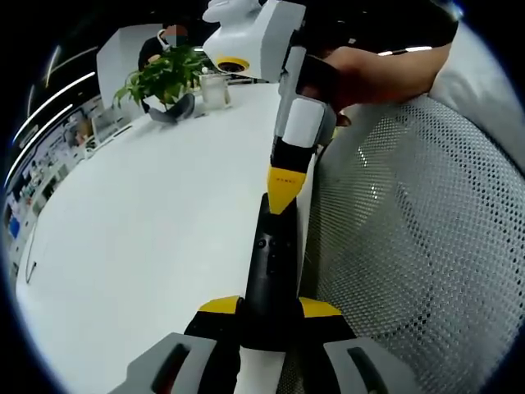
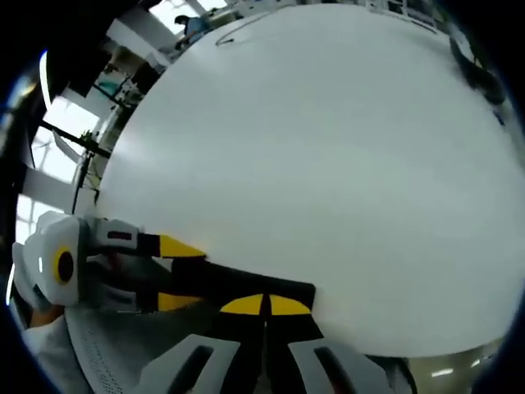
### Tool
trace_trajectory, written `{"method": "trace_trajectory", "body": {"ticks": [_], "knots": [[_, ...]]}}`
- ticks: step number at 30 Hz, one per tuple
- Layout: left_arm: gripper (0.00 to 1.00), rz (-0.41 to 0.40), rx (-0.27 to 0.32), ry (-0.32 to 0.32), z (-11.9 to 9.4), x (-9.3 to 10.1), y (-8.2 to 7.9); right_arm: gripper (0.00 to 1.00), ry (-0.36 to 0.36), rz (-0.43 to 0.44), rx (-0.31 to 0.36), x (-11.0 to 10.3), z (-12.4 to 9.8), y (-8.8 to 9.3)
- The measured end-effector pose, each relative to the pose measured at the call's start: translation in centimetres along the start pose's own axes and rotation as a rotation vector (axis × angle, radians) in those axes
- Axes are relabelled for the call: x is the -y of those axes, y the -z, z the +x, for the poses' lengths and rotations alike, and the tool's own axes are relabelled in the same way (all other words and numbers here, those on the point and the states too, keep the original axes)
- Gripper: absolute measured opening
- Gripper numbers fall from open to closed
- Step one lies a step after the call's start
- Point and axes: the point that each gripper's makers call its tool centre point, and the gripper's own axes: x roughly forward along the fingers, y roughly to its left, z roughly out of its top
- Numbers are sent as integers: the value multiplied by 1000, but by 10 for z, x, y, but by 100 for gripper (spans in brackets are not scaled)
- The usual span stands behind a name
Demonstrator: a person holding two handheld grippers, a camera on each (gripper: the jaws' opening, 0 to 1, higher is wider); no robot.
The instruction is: Press the specified remote control buttons in sequence, fully releasing each button before pressing the next.
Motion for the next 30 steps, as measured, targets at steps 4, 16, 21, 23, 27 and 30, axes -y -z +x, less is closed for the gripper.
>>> {"method": "trace_trajectory", "body": {"ticks": [4, 16, 21, 23, 27, 30], "knots": [[25, 0, 1, 0, 0, 0, 0, 0, 9, -10, 1, 0, 0, 0], [24, 0, 1, 2, 0, 0, 0, 0, 7, 14, 8, 1, 0, -1], [24, 11, -4, 5, 1, 2, -1, 0, 20, 16, 12, 3, -2, -2], [24, 14, -5, 5, 1, 2, -1, 0, 23, 3, 46, 3, -5, -7], [23, 14, -7, 5, 1, 2, -1, 0, -20, 19, 65, -2, -4, -10], [23, 18, -7, 10, 2, 4, -2, 0, -19, 13, 65, -2, -3, -10]]}}
